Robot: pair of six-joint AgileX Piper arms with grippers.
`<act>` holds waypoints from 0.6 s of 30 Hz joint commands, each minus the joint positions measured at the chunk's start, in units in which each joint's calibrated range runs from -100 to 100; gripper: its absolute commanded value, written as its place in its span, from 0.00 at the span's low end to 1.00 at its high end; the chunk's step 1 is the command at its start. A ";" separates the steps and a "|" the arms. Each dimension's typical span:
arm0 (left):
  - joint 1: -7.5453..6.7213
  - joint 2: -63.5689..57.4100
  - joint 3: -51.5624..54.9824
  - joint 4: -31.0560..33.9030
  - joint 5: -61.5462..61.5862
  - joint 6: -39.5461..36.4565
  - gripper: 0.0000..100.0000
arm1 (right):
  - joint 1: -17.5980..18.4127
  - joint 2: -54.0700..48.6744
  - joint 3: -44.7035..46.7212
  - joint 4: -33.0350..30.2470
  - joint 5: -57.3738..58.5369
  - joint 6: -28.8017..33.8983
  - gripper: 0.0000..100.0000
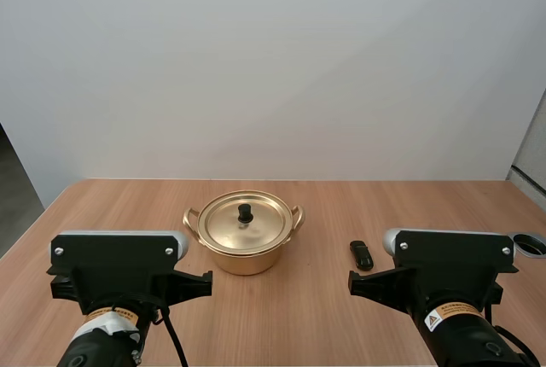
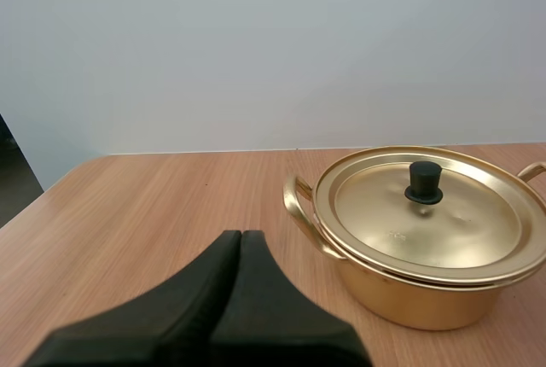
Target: Open the pot, put the car inside, and close it
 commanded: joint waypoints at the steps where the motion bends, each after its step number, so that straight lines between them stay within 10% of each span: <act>1: 0.00 0.00 0.00 0.00 0.00 -0.02 0.00 | 0.02 0.00 0.00 0.03 0.04 0.00 0.00; 18: 0.00 0.00 0.00 1.13 -2.18 10.04 0.00 | 0.02 0.00 -0.53 -4.57 -5.30 0.00 0.00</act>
